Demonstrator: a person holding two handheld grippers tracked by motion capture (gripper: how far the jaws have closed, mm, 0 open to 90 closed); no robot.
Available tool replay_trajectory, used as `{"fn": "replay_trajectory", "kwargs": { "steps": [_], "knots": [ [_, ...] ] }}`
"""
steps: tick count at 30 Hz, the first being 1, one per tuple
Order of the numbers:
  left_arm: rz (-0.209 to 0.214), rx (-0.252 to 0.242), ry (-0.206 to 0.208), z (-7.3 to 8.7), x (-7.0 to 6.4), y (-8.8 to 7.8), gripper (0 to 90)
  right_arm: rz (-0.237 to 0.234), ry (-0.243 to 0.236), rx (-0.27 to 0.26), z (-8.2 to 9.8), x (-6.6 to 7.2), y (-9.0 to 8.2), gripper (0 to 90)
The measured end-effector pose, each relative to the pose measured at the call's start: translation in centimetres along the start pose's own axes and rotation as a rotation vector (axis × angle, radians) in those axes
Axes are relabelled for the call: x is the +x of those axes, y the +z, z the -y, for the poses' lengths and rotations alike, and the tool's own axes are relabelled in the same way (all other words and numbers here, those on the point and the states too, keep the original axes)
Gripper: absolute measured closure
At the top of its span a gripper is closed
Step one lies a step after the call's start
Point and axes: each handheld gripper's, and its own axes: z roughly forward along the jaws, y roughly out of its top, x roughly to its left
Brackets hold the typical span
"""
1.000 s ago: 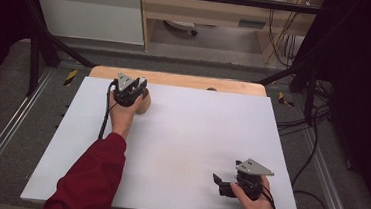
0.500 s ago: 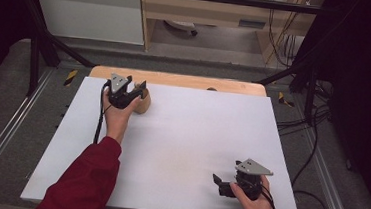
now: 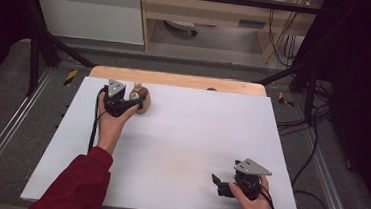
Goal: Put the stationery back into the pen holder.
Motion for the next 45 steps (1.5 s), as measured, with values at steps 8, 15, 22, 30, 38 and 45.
{"fn": "replay_trajectory", "kwargs": {
  "steps": [8, 15, 22, 30, 38, 45],
  "knots": [
    [0.008, 0.005, -0.014, 1.0, 0.4, -3.7, 11.5, 0.0, -0.005, 0.005, 0.0, 0.1, 0.1, 3.9],
    [0.036, 0.008, -0.035, 2.3, 0.4, -6.6, 11.0, 0.001, -0.018, 0.006, -0.1, 0.3, 0.3, 3.9],
    [0.059, -0.005, -0.048, 2.8, 0.7, -9.1, 8.4, 0.006, -0.009, 0.004, 0.0, 0.1, 0.2, 3.8],
    [0.075, 0.01, -0.049, 3.9, 1.0, -12.1, 6.0, 0.005, -0.009, -0.017, 0.0, -0.1, 0.0, 3.6],
    [0.104, 0.005, -0.027, 4.4, 0.3, -14.6, 6.0, 0.021, -0.014, -0.036, 0.1, -0.4, -0.3, 3.6],
    [0.145, 0.055, 0.007, 6.0, -1.0, -16.1, 6.1, 0.02, -0.016, -0.034, 0.1, -0.5, -0.2, 3.6]
  ]
}}
